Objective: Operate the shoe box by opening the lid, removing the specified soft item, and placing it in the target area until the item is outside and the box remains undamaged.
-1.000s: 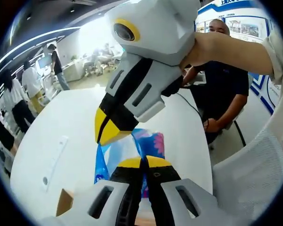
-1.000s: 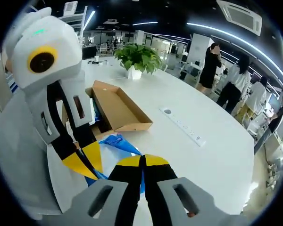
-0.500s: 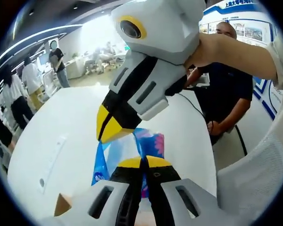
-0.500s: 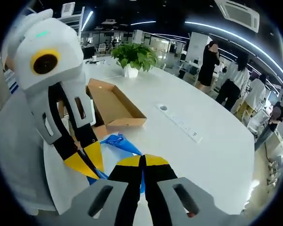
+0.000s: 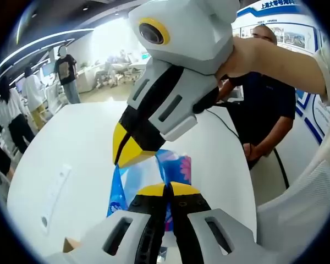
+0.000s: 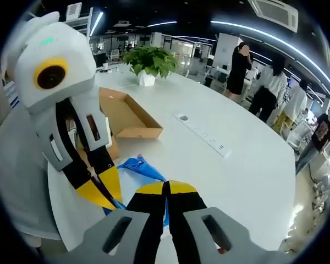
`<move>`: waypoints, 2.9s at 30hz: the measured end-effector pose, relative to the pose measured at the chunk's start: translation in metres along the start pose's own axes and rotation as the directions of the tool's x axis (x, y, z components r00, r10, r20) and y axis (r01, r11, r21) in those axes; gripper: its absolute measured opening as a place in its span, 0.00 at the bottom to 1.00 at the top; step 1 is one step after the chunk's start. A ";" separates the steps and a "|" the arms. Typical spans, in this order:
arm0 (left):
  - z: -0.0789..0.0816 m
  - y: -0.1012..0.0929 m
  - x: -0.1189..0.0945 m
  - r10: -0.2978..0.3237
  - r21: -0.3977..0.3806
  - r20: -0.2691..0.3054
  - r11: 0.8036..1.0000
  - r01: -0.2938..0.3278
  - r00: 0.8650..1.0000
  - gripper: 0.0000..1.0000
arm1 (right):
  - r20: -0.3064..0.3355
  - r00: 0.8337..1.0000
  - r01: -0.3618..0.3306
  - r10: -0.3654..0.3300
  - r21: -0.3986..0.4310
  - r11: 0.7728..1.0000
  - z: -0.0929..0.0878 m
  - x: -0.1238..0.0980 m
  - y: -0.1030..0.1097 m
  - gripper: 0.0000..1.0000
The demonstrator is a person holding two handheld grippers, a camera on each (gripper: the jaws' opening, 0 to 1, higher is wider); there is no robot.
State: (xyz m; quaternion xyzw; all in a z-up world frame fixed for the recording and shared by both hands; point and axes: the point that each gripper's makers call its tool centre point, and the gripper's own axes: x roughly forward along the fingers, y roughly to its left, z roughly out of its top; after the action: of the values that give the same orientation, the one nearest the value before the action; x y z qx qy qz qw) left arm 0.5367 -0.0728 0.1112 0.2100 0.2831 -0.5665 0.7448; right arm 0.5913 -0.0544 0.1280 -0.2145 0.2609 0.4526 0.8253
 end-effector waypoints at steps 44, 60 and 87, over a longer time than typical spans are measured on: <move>0.023 0.002 0.100 -0.140 -0.021 -0.029 0.990 0.139 0.990 0.00 | -0.108 0.993 0.053 -0.043 0.095 0.994 -0.092 0.001 -0.072 0.00; 0.007 0.001 0.141 -0.195 -0.062 -0.074 0.980 0.191 0.978 0.00 | -0.169 0.985 0.069 -0.047 0.128 0.989 -0.132 0.007 -0.076 0.00; 0.005 -0.007 0.145 -0.183 -0.121 -0.053 0.977 0.176 0.982 0.06 | -0.189 0.979 0.099 -0.071 0.141 0.985 -0.140 0.005 -0.065 0.03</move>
State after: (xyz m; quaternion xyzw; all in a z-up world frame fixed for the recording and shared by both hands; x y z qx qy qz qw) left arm 0.5597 -0.1825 0.0194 0.1581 0.3572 -0.6070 0.6921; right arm 0.6165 -0.1665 0.0248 -0.2036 0.3597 0.3743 0.8301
